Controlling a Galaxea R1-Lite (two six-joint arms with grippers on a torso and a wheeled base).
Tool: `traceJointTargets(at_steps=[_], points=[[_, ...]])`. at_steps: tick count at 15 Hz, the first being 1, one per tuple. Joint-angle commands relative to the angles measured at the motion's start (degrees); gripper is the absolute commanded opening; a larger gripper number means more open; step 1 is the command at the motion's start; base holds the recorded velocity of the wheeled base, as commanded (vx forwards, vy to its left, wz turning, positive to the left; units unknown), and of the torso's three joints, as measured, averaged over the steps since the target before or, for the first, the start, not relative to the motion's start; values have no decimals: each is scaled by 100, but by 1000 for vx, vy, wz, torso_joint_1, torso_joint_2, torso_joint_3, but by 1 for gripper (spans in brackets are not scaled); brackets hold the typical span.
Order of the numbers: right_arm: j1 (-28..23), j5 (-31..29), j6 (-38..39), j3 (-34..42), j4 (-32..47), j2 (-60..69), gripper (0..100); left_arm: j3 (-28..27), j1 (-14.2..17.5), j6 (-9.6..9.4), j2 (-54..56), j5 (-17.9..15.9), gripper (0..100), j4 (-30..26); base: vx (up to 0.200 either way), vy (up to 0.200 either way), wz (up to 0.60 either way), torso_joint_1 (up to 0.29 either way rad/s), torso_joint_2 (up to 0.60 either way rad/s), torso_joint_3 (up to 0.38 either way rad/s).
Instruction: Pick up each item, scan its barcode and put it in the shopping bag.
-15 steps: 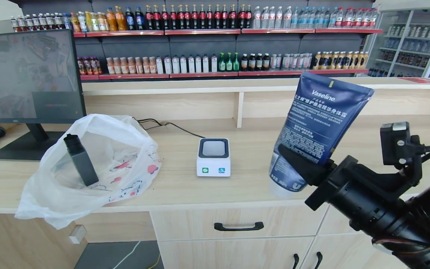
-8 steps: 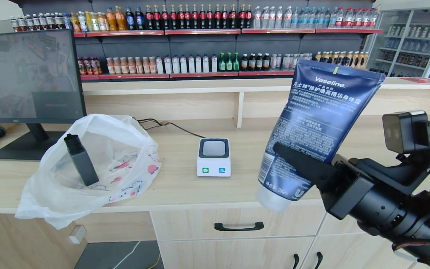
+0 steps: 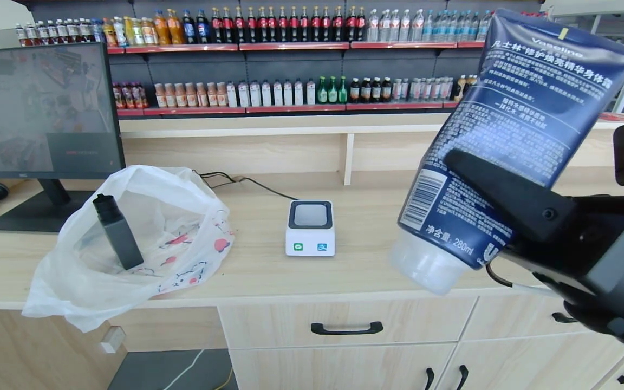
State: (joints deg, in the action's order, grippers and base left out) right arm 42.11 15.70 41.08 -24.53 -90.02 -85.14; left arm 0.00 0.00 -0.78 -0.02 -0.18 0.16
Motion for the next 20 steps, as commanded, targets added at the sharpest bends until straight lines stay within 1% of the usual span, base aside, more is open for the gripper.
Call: traceJointTargets(at_steps=[1, 5, 9, 12, 15, 20], points=[[34, 12, 40, -35, 2, 147, 0, 0, 0, -1, 2, 1, 100, 2, 0, 0, 0, 0, 0, 0], [114, 29, 14, -43, 2, 208, 0, 0, 0, -1, 2, 1, 100, 2, 0, 0, 0, 0, 0, 0], [395, 29, -74, -35, 2, 270, 0, 0, 0, -1, 2, 1, 100, 2, 0, 0, 0, 0, 0, 0], [773, 29, -206, 1, 2, 296, 0, 0, 0, -1, 2, 1, 100, 2, 0, 0, 0, 0, 0, 0], [808, 73, -610, 18, 2, 217, 0, 0, 0, -1, 2, 1, 100, 2, 0, 0, 0, 0, 0, 0], [869, 109, -944, 18, 2, 173, 0, 0, 0, -1, 2, 1, 100, 2, 0, 0, 0, 0, 0, 0]])
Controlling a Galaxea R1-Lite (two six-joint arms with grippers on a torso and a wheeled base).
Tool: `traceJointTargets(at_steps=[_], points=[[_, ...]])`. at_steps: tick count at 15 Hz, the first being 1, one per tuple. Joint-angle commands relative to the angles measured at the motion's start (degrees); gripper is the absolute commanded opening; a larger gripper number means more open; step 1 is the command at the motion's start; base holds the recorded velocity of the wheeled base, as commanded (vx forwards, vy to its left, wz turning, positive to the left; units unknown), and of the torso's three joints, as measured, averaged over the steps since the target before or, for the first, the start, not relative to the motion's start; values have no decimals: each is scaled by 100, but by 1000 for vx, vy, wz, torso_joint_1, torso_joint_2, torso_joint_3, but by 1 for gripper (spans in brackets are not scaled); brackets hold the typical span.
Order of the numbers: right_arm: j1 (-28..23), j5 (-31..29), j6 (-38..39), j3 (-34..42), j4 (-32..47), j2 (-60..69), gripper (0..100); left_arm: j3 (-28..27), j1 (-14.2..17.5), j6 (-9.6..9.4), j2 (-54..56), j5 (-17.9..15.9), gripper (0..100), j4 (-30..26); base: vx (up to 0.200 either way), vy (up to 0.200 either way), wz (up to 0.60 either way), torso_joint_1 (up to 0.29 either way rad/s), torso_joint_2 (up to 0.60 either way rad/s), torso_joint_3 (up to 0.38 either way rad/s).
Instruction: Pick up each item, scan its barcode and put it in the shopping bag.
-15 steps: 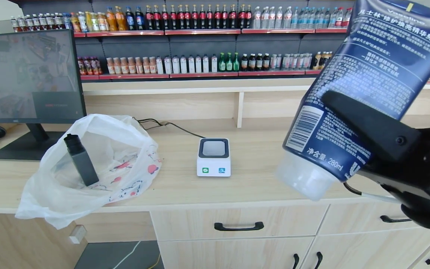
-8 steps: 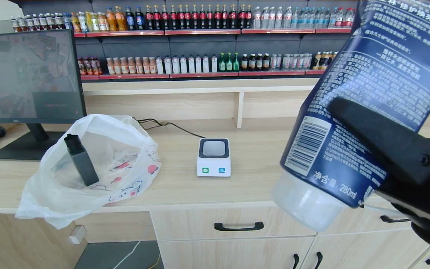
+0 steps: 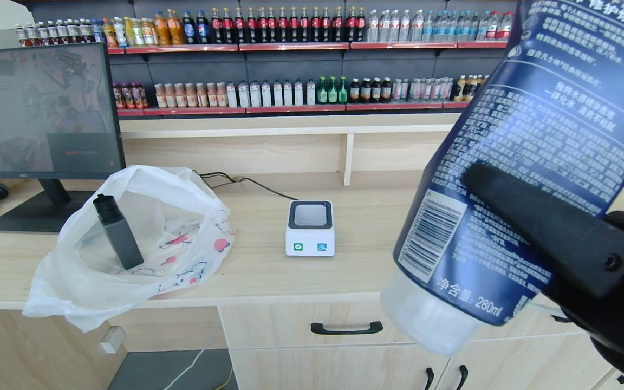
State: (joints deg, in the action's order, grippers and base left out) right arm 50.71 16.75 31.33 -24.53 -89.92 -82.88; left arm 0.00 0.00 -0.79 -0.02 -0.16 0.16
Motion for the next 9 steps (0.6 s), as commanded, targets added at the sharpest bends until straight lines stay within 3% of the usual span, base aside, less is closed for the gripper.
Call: traceJointTargets(at_steps=[1, 5, 7, 9], points=[[9, -5, -118, 62, -8, -88, 0, 0, 0, 0, 2, -2, 100, 2, 0, 0, 0, 0, 0, 0], [-132, -392, -1261, 150, -8, -615, 0, 0, 0, 0, 2, -2, 100, 2, 0, 0, 0, 0, 0, 0], [-299, -972, -2043, 36, 45, -975, 0, 0, 0, 0, 2, -2, 100, 2, 0, 0, 0, 0, 0, 0], [-483, -1649, -2360, -140, 45, -1230, 0, 0, 0, 0, 2, -2, 100, 2, 0, 0, 0, 0, 0, 0]])
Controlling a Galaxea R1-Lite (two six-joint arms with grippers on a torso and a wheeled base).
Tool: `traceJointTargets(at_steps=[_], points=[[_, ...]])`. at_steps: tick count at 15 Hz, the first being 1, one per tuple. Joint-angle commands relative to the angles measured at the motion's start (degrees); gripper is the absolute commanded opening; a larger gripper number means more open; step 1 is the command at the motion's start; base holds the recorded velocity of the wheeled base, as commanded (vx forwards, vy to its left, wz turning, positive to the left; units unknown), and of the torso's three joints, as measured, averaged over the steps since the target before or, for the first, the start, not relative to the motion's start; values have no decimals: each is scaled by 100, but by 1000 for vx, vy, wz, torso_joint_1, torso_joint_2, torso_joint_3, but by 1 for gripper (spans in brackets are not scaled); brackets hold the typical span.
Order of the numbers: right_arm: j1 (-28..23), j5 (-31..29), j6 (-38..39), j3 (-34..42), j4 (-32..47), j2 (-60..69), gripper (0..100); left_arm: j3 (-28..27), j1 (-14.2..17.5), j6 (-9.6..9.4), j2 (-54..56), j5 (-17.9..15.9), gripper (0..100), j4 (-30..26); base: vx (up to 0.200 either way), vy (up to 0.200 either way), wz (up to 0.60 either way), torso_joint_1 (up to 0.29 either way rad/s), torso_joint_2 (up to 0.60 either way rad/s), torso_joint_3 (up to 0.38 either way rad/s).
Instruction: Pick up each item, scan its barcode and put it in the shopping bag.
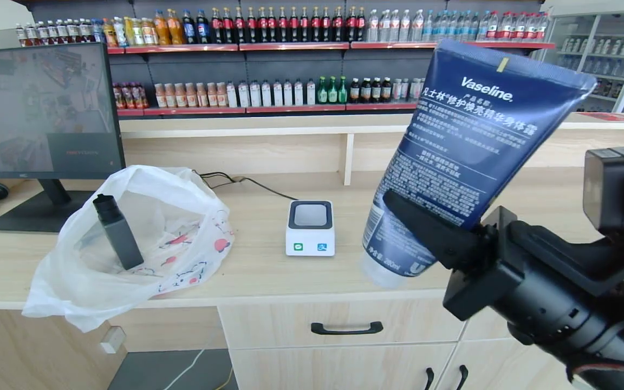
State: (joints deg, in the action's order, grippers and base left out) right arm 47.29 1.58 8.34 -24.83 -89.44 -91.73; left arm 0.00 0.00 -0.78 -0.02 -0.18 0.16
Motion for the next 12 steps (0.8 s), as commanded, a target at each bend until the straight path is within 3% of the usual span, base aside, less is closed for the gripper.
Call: traceJointTargets(at_steps=[1, 6, 10, 12], points=[[-378, -405, -236, -118, -12, -433, 0, 0, 0, -1, 2, 1, 100, 2, 0, 0, 0, 0, 0, 0], [-1987, -519, -1071, 84, -56, -433, 0, 0, 0, -1, 2, 1, 100, 2, 0, 0, 0, 0, 0, 0], [-2013, -528, -1089, 356, -56, -538, 0, 0, 0, -1, 2, 1, 100, -7, 0, 0, 0, 0, 0, 0], [-2092, -528, -1071, 356, -56, -538, 0, 0, 0, -1, 2, 1, 100, -7, 0, 200, 0, 2, 2, 5]])
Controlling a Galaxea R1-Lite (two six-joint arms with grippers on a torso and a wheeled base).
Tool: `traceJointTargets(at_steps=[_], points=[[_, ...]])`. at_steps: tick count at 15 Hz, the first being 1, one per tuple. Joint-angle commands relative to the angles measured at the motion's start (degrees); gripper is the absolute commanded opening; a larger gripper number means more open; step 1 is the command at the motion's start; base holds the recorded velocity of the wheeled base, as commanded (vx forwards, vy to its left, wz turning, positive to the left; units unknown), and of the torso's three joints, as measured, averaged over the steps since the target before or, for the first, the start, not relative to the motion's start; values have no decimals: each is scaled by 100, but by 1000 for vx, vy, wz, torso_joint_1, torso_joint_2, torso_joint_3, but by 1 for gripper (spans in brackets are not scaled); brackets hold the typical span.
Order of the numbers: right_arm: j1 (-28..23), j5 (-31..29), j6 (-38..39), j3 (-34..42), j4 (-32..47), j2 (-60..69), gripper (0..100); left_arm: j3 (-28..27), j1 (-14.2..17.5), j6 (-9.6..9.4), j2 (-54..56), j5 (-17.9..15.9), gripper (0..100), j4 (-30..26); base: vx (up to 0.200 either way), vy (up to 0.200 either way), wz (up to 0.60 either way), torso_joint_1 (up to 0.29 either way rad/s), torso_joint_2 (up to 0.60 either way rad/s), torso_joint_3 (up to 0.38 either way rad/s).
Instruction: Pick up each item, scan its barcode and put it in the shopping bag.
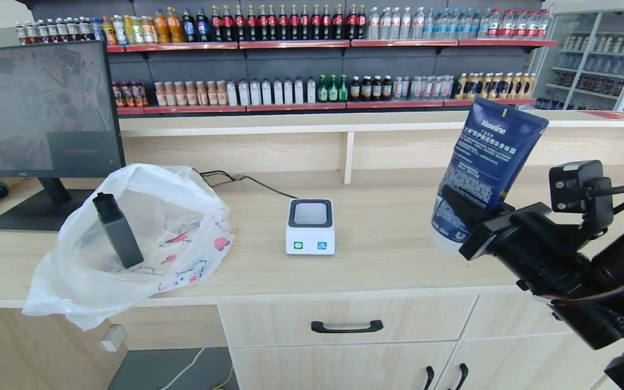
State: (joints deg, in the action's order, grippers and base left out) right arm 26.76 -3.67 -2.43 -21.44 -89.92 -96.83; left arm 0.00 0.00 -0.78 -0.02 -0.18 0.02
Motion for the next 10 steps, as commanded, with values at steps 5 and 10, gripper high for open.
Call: traceJointTargets(at_steps=[5, 10], points=[[-57, -2, 14, -18, -8, 6, 0, 0, 0, 25, 2, 1, 100, 6, 0, 200, 0, 0, 4, 2], [-48, 7, 5, -62, -8, -38, 0, 0, 0, 43, 2, 9, 100, 6, 0, 200, 0, 7, 3, 1]])
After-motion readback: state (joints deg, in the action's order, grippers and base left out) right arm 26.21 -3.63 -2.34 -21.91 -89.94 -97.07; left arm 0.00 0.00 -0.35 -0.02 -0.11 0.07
